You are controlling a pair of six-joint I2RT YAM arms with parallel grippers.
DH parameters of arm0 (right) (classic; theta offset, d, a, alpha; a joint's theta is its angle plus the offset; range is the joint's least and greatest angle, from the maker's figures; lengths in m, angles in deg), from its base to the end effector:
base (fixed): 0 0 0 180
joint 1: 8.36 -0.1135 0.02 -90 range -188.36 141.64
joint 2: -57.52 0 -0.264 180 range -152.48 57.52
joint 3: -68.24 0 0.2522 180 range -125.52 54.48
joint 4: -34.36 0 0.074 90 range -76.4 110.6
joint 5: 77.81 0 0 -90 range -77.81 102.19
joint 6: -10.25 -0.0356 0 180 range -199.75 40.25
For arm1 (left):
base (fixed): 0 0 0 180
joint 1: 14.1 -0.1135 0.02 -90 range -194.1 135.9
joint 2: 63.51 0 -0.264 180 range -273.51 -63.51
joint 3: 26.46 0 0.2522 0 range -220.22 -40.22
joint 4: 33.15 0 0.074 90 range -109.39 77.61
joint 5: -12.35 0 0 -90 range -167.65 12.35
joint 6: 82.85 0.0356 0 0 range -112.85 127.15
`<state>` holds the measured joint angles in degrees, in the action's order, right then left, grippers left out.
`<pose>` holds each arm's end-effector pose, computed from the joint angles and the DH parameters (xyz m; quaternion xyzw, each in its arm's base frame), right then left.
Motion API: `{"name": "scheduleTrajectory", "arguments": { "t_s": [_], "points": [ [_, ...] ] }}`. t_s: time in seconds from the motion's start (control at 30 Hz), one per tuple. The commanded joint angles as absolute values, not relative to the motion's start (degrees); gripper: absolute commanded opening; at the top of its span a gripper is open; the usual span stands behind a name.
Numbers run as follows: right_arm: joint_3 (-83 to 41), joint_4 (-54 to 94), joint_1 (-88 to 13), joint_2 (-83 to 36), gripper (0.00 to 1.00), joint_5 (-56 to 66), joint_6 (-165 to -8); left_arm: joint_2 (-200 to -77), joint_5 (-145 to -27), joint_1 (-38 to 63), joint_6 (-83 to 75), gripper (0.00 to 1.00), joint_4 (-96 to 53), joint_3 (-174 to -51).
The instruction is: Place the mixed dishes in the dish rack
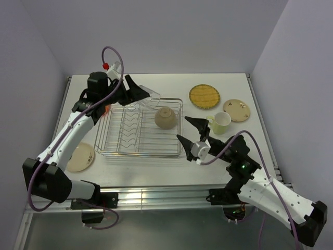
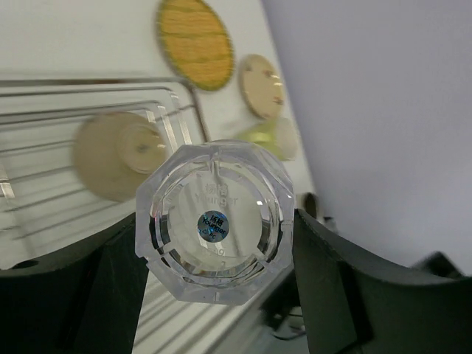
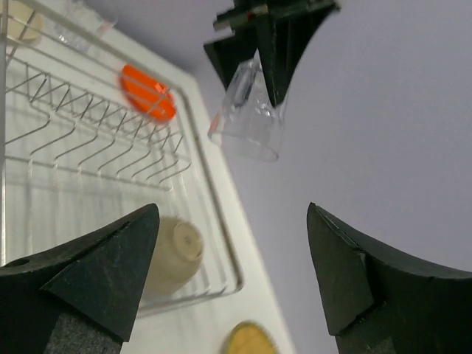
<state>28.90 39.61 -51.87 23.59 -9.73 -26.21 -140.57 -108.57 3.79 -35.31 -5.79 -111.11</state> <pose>0.1049 0.1179 0.3044 -0.5665 0.3054 0.0548 0.7634 0.2887 -0.1124 0.3687 -0.0179 0.8030 -0.4672 0.3697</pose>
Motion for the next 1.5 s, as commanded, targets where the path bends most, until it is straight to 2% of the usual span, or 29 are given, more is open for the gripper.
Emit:
{"name": "scheduleTrajectory", "arguments": {
  "t_s": [0.0,0.17,0.43,0.67,0.97,1.47],
  "points": [
    [23.3,24.1,-48.7,24.8,0.88,-6.1,-39.6,-143.0,-97.4,4.5,-21.5,0.00,2.1,-115.1],
    [20.9,15.4,-40.6,25.5,0.88,-12.9,-48.0,-146.5,-91.6,7.4,-14.8,0.00,4.5,-116.8],
    [20.6,13.7,-31.0,25.9,0.89,-16.7,-53.3,-151.8,-84.2,14.0,-5.9,0.00,4.7,-118.9],
    [20.8,14.3,-27.9,25.8,0.89,-16.9,-55.1,-154.5,-85.3,18.2,-0.1,0.00,5.3,-119.5],
    [21.3,15.9,-25.2,25.4,0.89,-16.7,-56.5,-153.4,-92.7,24.7,2.6,0.00,2.9,-115.3],
    [21.4,13.7,-23.0,27.1,0.89,-17.0,-58.0,-160.9,-85.2,31.1,1.3,0.01,-0.9,-116.5]
  ]
}}
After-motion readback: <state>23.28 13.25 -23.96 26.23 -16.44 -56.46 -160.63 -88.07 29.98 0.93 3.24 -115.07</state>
